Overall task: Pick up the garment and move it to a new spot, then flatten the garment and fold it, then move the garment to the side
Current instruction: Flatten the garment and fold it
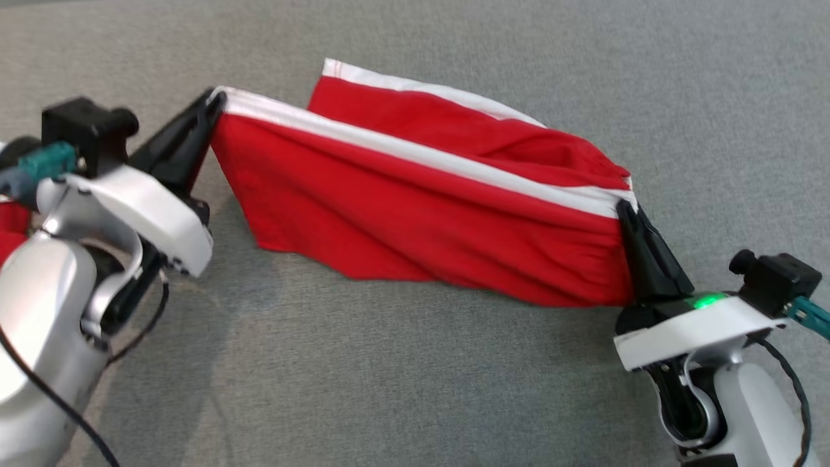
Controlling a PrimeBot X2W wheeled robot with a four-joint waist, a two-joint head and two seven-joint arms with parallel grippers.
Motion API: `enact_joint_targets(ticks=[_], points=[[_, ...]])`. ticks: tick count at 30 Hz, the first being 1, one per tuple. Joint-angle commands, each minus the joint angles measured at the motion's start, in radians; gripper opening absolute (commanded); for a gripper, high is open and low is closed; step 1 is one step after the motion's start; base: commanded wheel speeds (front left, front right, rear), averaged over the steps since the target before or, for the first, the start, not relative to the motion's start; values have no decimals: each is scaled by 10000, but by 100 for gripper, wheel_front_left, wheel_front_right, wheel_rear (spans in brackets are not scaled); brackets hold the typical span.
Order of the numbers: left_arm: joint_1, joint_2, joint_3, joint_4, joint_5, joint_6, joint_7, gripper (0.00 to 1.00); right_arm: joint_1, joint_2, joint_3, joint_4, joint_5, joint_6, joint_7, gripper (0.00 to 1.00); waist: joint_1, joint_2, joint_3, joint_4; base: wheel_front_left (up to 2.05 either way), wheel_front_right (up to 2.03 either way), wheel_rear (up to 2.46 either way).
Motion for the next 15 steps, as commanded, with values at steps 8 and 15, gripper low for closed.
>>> enact_joint_targets(ticks=[8, 15], points=[[-2334, -629, -426, 2984, 255, -905, -648, 0, -1355, -87, 475, 1183, 235, -22, -1055, 0, 0, -1, 1157, -771, 0, 0, 0], [-3679, -1158, -718, 4803, 437, -1079, -1318, 0, -2021, -93, 636, 1798, 371, -24, -1420, 0, 0, -1, 1573, -1039, 0, 0, 0]])
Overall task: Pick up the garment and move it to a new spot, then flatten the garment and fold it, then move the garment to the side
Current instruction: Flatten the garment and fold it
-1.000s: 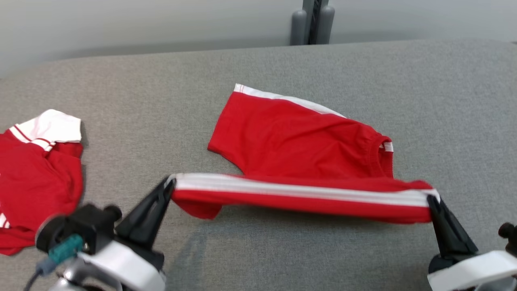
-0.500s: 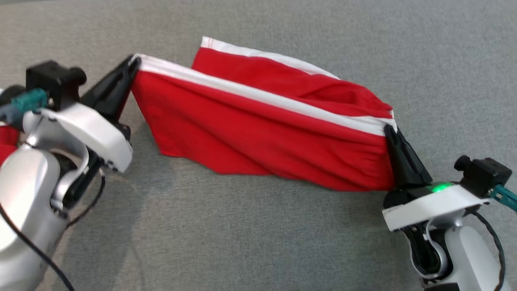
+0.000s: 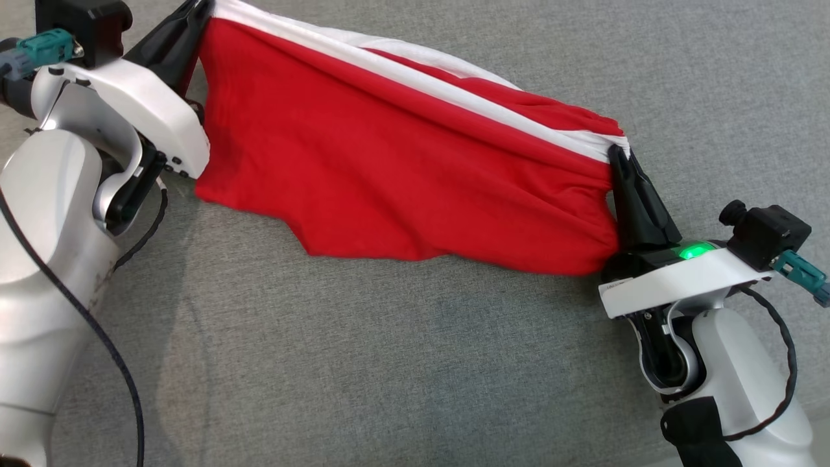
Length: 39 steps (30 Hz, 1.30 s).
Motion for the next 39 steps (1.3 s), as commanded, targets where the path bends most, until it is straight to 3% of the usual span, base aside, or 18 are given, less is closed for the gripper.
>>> enact_joint_targets(ticks=[1, 6, 7, 8, 10, 11, 12, 13, 14, 19, 23, 29, 34, 35, 39], points=[[-255, 80, 30, 183, 17, -1, -92, 0, -99, -99, -33, 79, 81, -24, -105, 0, 0, 0, 91, -88, 0, 0, 0], [-724, -271, -314, 1308, -195, -110, -230, 0, -421, -105, 79, 270, 207, -24, -305, 0, 0, 0, 197, -274, 0, 0, 0], [-741, -328, -405, 1536, -261, -113, -170, 4, -456, -99, 114, 328, 236, -24, -319, 0, 0, 0, 193, -297, 0, 0, 0], [-752, -382, -489, 1730, -337, -128, -108, 23, -495, -98, 143, 370, 252, -23, -325, 0, 0, 0, 181, -317, 0, 0, 0], [-743, -499, -666, 2006, -534, -146, 15, 47, -577, -87, 264, 479, 227, -23, -332, 0, 0, 0, 147, -343, 0, 0, 0], [-721, -552, -749, 2111, -649, -148, 54, 79, -601, -94, 280, 503, 155, -18, -345, 0, 0, 0, 130, -348, 0, 0, 0], [-699, -583, -911, 2167, -706, -153, 135, 100, -604, -96, 315, 532, 117, -16, -355, 21, 0, 0, 112, -340, 0, 0, 0], [-716, -584, -1036, 2149, -789, -152, 97, 100, -583, -84, 383, 534, 132, -16, -360, 46, 0, 0, 99, -328, 0, 0, 0], [-742, -564, -1068, 2122, -864, -149, -39, 100, -567, -84, 393, 513, 112, -15, -367, 100, 0, 0, 83, -314, 0, 0, 0], [-540, -489, -1146, 2107, -959, -137, -797, 100, -290, -85, 205, 258, -256, -15, -386, 100, 0, 0, -141, -193, 0, 0, 0], [-81, -466, -872, 1890, -1052, 213, -1762, 100, 120, -82, -74, -183, -737, -15, -380, 100, 0, 0, -473, -36, 0, 0, 0], [1247, -214, -182, 554, -940, 1250, -2644, 100, 832, -82, -605, -1094, -1795, -15, -242, 100, 0, 0, -1027, 259, 0, 0, 0], [2744, 19, 850, -1847, -349, 2402, -2718, 100, 1273, -80, -1152, -1831, -2695, -15, -77, 100, 0, 0, -1315, 545, 0, 0, 0], [2744, 19, 850, -1847, -349, 2402, -2718, 100, 1273, -80, -1152, -1831, -2695, -15, -77, 100, 0, 0, -1315, 545, 0, 0, 0], [4403, 63, 1615, -3889, 333, 3135, -2724, 100, 1558, -86, -1462, -2309, -3410, -15, 147, 100, 0, 0, -1548, 757, 0, 0, 0]])
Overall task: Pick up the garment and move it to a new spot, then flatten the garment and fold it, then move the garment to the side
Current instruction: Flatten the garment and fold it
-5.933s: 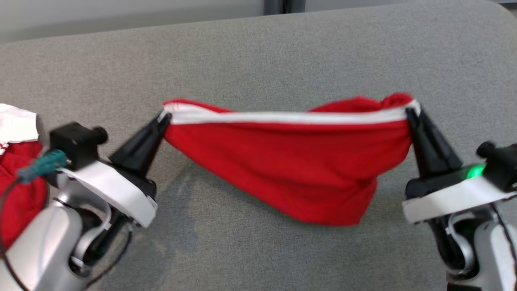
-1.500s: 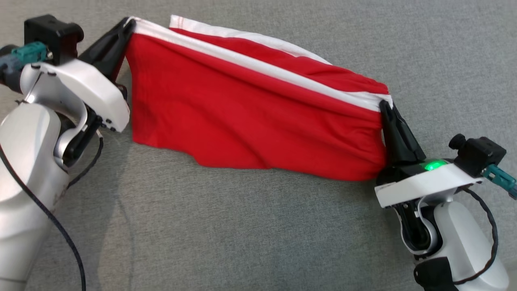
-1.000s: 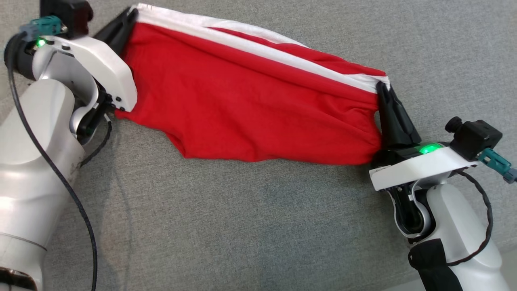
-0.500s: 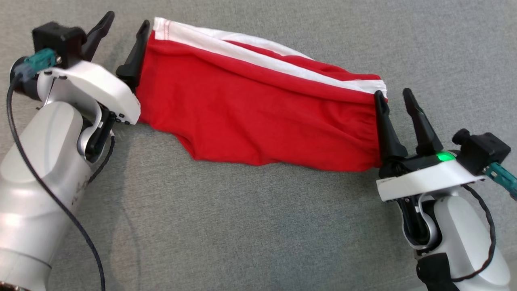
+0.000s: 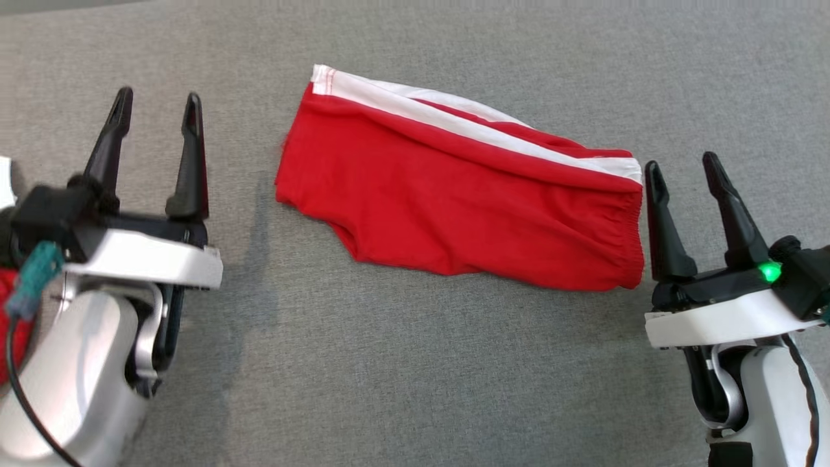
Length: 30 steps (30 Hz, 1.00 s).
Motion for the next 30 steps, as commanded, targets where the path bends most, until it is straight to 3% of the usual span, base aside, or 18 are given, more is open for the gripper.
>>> enact_joint_targets(ticks=[1, 9, 22, 30], points=[[333, 61, 109, -287, 184, 144, -42, 100, 116, -73, -97, -113, -79, -3, 59, 100, 0, 0, -104, 93, 0, 0, 0], [1483, 134, 137, -1009, 621, 373, -43, 100, 545, -65, -515, -421, -496, -3, 409, 100, 0, 0, -261, 223, 0, 0, 0], [1186, 288, -50, -902, 686, 209, 114, 100, 576, -63, -630, -493, -211, -3, 456, 100, 0, 0, -197, 167, 0, 0, 0], [-239, 119, -1180, 154, 224, -1192, 2160, 100, 452, -65, -467, -392, 8, -3, 333, 100, 0, 0, 167, -198, 0, 0, 0]])
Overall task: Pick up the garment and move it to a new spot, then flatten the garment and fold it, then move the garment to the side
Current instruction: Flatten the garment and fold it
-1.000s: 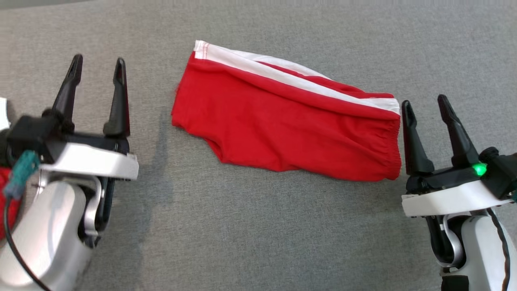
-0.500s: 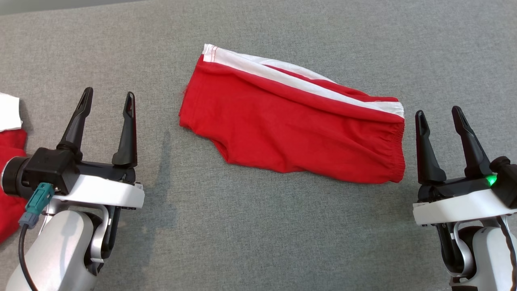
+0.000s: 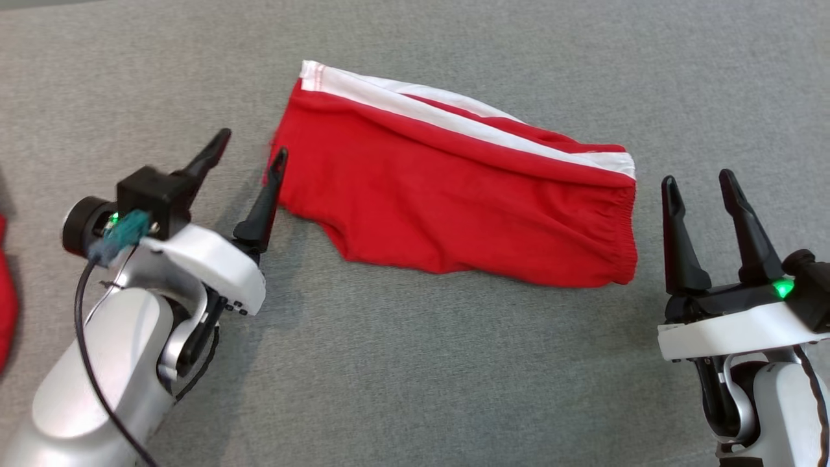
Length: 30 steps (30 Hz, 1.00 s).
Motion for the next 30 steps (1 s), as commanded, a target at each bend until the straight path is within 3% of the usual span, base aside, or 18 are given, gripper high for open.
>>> enact_joint_targets(ticks=[1, 5, 6, 13, 14, 15, 20, 30], points=[[-356, -14, -109, 377, -224, -296, 386, 100, -117, -52, 53, 64, 123, -3, -119, 100, 0, 0, 134, -197, 0, 0, 0], [-797, -49, -263, 1149, -546, -755, 1060, 100, -115, -52, 173, 212, 313, -3, -226, 100, 0, 0, 247, -446, 0, 0, 0], [-1177, -132, -245, 2316, -967, -1122, 1511, 100, -81, -52, 204, 459, 525, -3, -424, 100, 0, 0, 342, -733, 0, 0, 0], [-1173, -257, -433, 3169, -1310, -1354, 2168, 100, -89, -49, 222, 720, 786, -3, -585, 100, 0, 0, 332, -800, 0, 0, 0], [-1185, -267, -429, 3214, -1324, -1310, 2157, 74, -117, -50, 250, 741, 797, -3, -602, 100, 0, 0, 330, -789, 0, 0, 0], [-1131, -355, -501, 3325, -1450, -1361, 2322, 0, -188, -50, 318, 782, 859, -3, -637, 100, 0, 0, 331, -770, 0, 0, 0], [-900, -435, -223, 3277, -1679, -1245, 1818, 0, -282, -52, 356, 938, 959, -3, -749, 100, 0, 0, 250, -677, 0, 0, 0], [1204, -956, 446, 1422, -2405, -303, 436, 0, 48, -53, -193, 850, 580, -3, -549, 100, 0, 0, -176, 243, 0, 0, 0]])
